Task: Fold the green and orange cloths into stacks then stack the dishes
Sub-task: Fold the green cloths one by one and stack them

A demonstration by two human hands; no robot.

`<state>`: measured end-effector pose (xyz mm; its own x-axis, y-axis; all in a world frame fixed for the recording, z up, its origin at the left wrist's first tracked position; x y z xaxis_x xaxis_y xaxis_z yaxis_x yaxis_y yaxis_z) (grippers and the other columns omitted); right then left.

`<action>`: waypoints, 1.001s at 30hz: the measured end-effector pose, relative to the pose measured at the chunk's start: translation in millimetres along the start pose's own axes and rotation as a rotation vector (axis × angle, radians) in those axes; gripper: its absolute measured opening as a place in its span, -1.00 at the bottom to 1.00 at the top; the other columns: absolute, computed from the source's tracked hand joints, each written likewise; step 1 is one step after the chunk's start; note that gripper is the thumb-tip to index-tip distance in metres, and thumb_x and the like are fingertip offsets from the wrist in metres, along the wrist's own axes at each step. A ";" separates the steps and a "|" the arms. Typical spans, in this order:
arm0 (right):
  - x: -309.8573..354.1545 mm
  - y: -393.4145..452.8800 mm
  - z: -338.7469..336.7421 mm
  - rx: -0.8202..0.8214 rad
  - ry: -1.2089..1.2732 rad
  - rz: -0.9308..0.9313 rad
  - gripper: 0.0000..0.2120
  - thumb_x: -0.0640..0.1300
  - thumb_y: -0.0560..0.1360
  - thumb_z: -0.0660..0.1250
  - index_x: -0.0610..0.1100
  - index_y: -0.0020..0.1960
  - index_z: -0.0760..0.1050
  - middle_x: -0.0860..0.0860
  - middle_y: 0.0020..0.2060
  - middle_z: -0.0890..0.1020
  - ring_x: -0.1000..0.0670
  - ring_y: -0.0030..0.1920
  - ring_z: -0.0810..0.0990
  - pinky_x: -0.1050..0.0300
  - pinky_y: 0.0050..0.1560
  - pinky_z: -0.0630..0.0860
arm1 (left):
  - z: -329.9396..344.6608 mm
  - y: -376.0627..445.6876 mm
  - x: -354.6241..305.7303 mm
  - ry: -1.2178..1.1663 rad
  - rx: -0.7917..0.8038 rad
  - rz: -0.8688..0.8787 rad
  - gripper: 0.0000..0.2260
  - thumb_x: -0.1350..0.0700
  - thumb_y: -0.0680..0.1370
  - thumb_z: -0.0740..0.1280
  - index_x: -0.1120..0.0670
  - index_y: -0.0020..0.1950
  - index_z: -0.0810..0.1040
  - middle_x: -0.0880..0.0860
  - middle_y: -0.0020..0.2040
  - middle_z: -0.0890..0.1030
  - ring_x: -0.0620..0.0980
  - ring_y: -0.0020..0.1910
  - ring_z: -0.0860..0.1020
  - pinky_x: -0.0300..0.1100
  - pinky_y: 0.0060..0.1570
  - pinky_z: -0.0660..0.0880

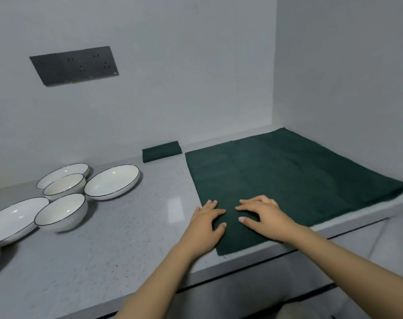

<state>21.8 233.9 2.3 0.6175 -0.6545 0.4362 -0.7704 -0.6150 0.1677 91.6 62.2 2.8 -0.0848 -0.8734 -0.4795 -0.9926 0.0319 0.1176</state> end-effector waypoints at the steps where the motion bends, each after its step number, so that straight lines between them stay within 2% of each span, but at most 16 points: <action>1: 0.1 -4.2 -2.8 0.014 0.024 -0.011 -0.60 0.18 0.49 0.29 0.15 0.30 0.44 0.20 0.36 0.38 0.12 0.35 0.23 0.21 0.30 0.09 | 0.0 -5.0 -0.3 -0.037 -0.008 0.008 -0.61 -0.03 0.58 0.27 -0.05 0.41 0.40 -0.01 0.53 0.20 -0.11 0.53 0.06 -0.19 0.48 -0.13; 4: -0.4 -19.9 -13.5 0.075 0.095 -0.014 -0.66 0.19 0.37 0.43 0.17 0.12 0.51 0.21 0.24 0.46 0.10 0.27 0.28 0.20 0.27 0.15 | -0.1 -21.6 -5.4 -0.150 -0.031 0.003 -0.69 -0.04 0.50 0.39 -0.10 0.24 0.54 -0.04 0.45 0.34 -0.17 0.47 0.19 -0.33 0.41 0.04; 7: -1.4 -27.6 -18.2 0.105 0.140 -0.006 -0.78 0.13 0.34 0.49 0.25 -0.11 0.48 0.17 0.10 0.47 0.08 0.21 0.30 0.18 0.26 0.17 | 0.4 -30.9 -10.1 -0.230 -0.045 -0.039 -0.76 -0.01 0.46 0.45 -0.10 0.11 0.59 -0.05 0.40 0.40 -0.20 0.42 0.27 -0.42 0.30 0.12; 11: -0.1 -24.3 -15.9 0.041 0.177 0.032 -0.79 0.07 0.33 0.50 0.26 -0.29 0.47 0.16 -0.04 0.50 0.08 0.14 0.34 0.10 0.29 0.25 | -3.4 -31.6 -18.0 -0.314 -0.026 -0.081 -0.79 0.00 0.45 0.47 -0.10 0.07 0.61 -0.04 0.37 0.43 -0.22 0.38 0.30 -0.39 0.29 0.15; 13: -0.3 -23.6 -17.6 0.012 0.216 0.058 -0.80 0.06 0.33 0.51 0.26 -0.33 0.50 0.17 -0.09 0.55 0.08 0.11 0.39 0.11 0.26 0.30 | -3.3 -31.8 -23.4 -0.335 -0.004 -0.071 -0.76 -0.04 0.42 0.49 -0.12 0.07 0.61 -0.07 0.34 0.46 -0.24 0.37 0.31 -0.32 0.35 0.18; 16: 0.9 -22.8 -23.2 0.021 0.292 0.075 -0.84 0.01 0.35 0.50 0.16 -0.34 0.56 0.18 -0.21 0.61 0.13 -0.01 0.52 0.21 0.14 0.39 | -1.3 -29.5 -27.8 -0.312 -0.023 -0.057 -0.70 -0.10 0.36 0.52 -0.15 0.07 0.62 -0.19 0.22 0.53 -0.23 0.32 0.38 -0.19 0.39 0.25; 18: 2.5 -21.7 -27.1 0.051 0.342 0.103 -0.88 0.00 0.37 0.49 0.09 -0.32 0.60 0.15 -0.25 0.64 0.18 -0.13 0.56 0.28 -0.02 0.45 | -1.4 -26.7 -31.3 -0.330 -0.061 -0.070 -0.70 -0.07 0.34 0.54 -0.13 0.05 0.64 -0.25 0.07 0.59 -0.24 0.18 0.48 -0.23 0.28 0.37; 20: 1.2 -20.7 -30.7 0.056 0.356 0.134 -0.90 0.01 0.39 0.48 0.04 -0.28 0.63 0.11 -0.26 0.67 0.19 -0.19 0.56 0.32 -0.13 0.43 | -1.4 -21.8 -34.8 -0.379 -0.100 -0.099 -0.79 -0.01 0.36 0.54 -0.07 -0.03 0.68 -0.21 -0.06 0.65 -0.26 0.00 0.57 -0.24 0.14 0.48; 23: 0.6 -22.4 -34.3 0.064 0.351 0.126 -0.91 0.04 0.41 0.45 0.06 -0.24 0.64 0.13 -0.23 0.67 0.21 -0.18 0.57 0.34 -0.11 0.43 | -2.3 -17.2 -37.0 -0.419 -0.152 -0.140 -0.96 0.05 0.42 0.49 0.00 -0.18 0.70 -0.13 -0.20 0.68 -0.19 -0.16 0.61 -0.19 -0.01 0.54; 26: 0.8 -29.0 -41.7 0.093 0.323 0.071 -0.89 0.09 0.43 0.42 0.09 -0.12 0.65 0.20 -0.15 0.67 0.28 -0.09 0.58 0.38 -0.02 0.44 | -4.6 -12.4 -34.8 -0.416 -0.187 -0.164 -0.90 0.05 0.47 0.45 -0.02 -0.26 0.66 -0.13 -0.27 0.66 -0.17 -0.23 0.59 -0.27 -0.14 0.51; 28: -3.3 -31.8 -47.4 0.084 0.244 0.063 -0.85 0.10 0.42 0.43 0.08 -0.07 0.65 0.20 -0.15 0.67 0.26 -0.09 0.58 0.37 -0.03 0.45 | -9.5 -10.4 -29.8 -0.392 -0.214 -0.184 -0.85 0.03 0.48 0.43 -0.05 -0.30 0.63 -0.14 -0.30 0.64 -0.18 -0.25 0.57 -0.33 -0.22 0.46; 30: -10.4 -33.1 -52.7 0.024 0.170 0.090 -0.86 0.07 0.44 0.41 0.03 -0.08 0.66 0.18 -0.18 0.67 0.20 -0.11 0.58 0.31 -0.07 0.45 | -13.9 -7.9 -22.1 -0.366 -0.233 -0.196 -0.85 0.02 0.49 0.42 -0.02 -0.28 0.63 -0.12 -0.28 0.64 -0.14 -0.23 0.58 -0.31 -0.22 0.46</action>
<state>32.5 284.2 38.8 0.5094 -0.6249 0.5916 -0.8160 -0.5691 0.1015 102.5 74.5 24.6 0.0352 -0.6225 -0.7818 -0.9505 -0.2624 0.1662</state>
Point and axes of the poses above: each hand's wrist, its own y-axis towards the middle knuckle, its own z-axis out of the palm, x = y × z, the point moved 3 cm from there along y, towards the middle knuckle
